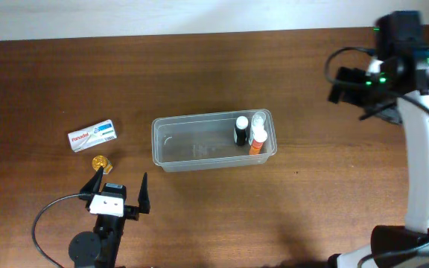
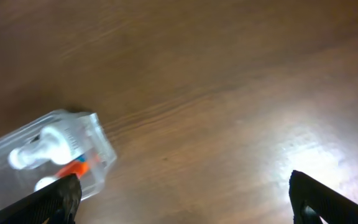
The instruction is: Pack container
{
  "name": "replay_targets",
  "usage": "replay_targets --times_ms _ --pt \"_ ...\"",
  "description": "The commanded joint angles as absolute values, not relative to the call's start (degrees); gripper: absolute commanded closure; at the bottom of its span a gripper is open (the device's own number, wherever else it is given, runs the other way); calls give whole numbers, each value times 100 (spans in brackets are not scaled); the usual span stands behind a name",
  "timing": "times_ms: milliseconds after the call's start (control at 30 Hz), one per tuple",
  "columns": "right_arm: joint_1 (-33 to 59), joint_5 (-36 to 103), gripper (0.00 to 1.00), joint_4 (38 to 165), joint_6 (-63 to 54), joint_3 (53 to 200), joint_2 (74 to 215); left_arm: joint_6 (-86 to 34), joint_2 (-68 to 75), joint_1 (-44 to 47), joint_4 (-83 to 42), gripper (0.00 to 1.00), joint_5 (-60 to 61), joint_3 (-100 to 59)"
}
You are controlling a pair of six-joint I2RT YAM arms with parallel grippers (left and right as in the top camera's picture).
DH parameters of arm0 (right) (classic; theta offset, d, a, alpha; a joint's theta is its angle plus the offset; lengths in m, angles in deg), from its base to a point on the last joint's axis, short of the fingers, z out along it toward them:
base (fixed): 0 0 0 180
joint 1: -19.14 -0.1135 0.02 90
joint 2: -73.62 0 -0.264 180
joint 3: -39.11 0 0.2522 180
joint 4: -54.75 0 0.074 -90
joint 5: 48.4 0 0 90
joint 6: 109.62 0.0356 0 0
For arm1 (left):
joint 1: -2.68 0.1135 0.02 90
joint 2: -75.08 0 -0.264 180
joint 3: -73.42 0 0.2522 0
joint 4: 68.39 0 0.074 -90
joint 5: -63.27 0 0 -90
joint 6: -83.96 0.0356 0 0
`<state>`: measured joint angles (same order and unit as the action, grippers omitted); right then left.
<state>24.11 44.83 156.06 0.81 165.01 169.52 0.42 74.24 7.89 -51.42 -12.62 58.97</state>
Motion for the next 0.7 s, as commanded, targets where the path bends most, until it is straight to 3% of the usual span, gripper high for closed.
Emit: replay_targets --times_ms 0,167,367,667 --pt "2769 4533 2 15636 79 16542 16961 96 7475 782 -5116 1 -1299 5914" --pt "3215 4531 2 15636 20 16542 16961 64 7475 782 -5132 0 -1393 5914" --pt "3384 4531 2 15630 20 16542 16961 -127 7442 782 -4937 0 -115 5715" --pt "3384 4531 2 15630 20 16542 16961 -109 5536 789 -3741 0 130 3211"
